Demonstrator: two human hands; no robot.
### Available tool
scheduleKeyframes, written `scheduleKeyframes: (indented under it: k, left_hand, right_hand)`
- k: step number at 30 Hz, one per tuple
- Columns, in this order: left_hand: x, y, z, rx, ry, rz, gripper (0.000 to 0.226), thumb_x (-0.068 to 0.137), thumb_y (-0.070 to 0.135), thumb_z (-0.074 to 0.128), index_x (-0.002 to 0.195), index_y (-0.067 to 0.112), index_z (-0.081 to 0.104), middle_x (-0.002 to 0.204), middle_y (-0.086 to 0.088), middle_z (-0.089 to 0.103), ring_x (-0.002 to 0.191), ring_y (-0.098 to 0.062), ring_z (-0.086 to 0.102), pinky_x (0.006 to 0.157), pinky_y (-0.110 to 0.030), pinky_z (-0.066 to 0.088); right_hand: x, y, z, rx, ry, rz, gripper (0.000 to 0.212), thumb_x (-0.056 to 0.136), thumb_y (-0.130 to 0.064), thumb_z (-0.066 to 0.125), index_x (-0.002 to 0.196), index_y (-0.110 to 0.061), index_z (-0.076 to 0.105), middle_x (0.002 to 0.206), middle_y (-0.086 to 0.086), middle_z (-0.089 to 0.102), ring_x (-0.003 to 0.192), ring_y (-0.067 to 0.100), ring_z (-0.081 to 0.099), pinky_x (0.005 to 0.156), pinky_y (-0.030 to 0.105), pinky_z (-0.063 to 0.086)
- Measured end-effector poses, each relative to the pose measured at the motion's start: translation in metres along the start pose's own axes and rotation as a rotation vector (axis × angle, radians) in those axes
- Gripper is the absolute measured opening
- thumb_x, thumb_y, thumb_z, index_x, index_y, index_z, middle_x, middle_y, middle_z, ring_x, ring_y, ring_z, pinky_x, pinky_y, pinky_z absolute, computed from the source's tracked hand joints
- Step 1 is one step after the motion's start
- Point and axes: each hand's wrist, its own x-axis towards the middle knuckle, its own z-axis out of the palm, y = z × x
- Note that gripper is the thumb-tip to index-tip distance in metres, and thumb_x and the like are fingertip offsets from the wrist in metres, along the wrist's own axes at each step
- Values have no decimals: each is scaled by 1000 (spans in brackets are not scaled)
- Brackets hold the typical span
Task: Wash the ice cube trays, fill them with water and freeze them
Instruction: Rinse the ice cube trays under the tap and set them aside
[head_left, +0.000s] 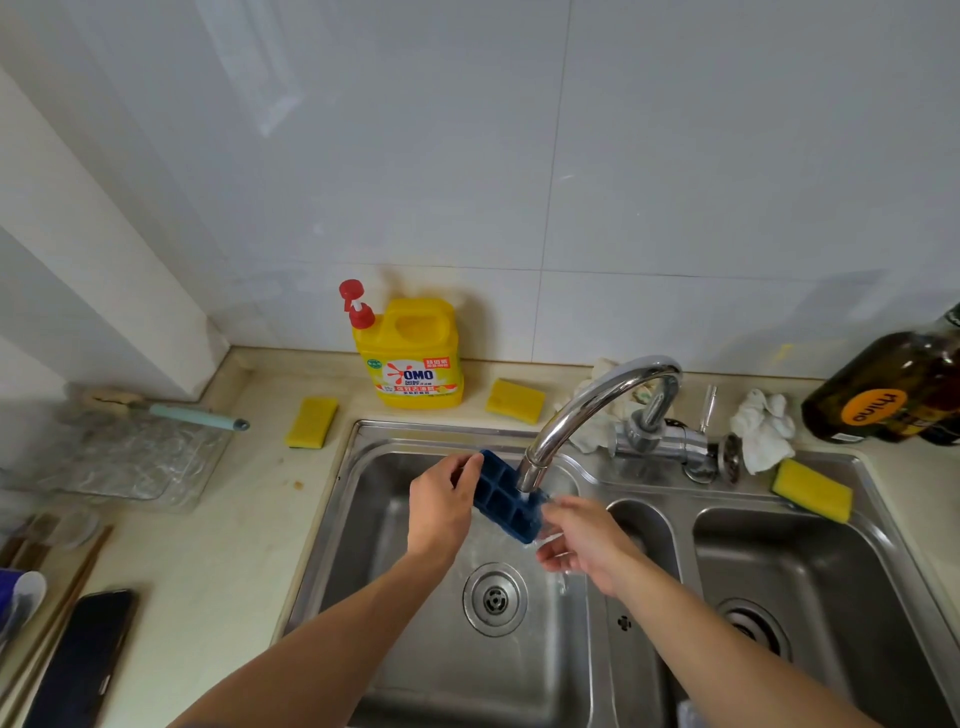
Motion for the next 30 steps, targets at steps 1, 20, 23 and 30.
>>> scheduleKeyframes:
  k: [1,20,23,30]
  left_hand:
    - [0,0,1,8,-3,7,13,100,34,58,92,36,69,81,18,69,81,11,62,64,-2,44]
    - [0,-13,26,-184,-245,-232,22,106,19,48,119,18,66,104,-5,72,96,-21,71,76,-41,64]
    - [-3,-13,28,-223,-295,-278,23,106,18,46,118,19,65,105,-6,73,96,-21,71,76,-39,64]
    - [-14,-8,32,-300,-451,-360,22,103,9,47,112,16,66,102,-11,75,87,-24,76,76,-38,64]
  right_hand:
    - [1,1,0,6,3,7,13,104,-13,53,107,-7,64,96,19,70,56,24,67,55,33,57]
    - [-4,-7,-16,166,230,-191,9,102,-13,59,105,-11,66,85,19,70,58,23,61,54,33,54]
    - [-5,-7,-18,145,248,-242,9,102,-15,61,105,-11,67,85,17,71,58,22,60,52,30,52]
    - [-7,-12,-20,107,280,-346,10,97,-23,67,102,-15,70,82,9,71,52,13,57,48,25,47]
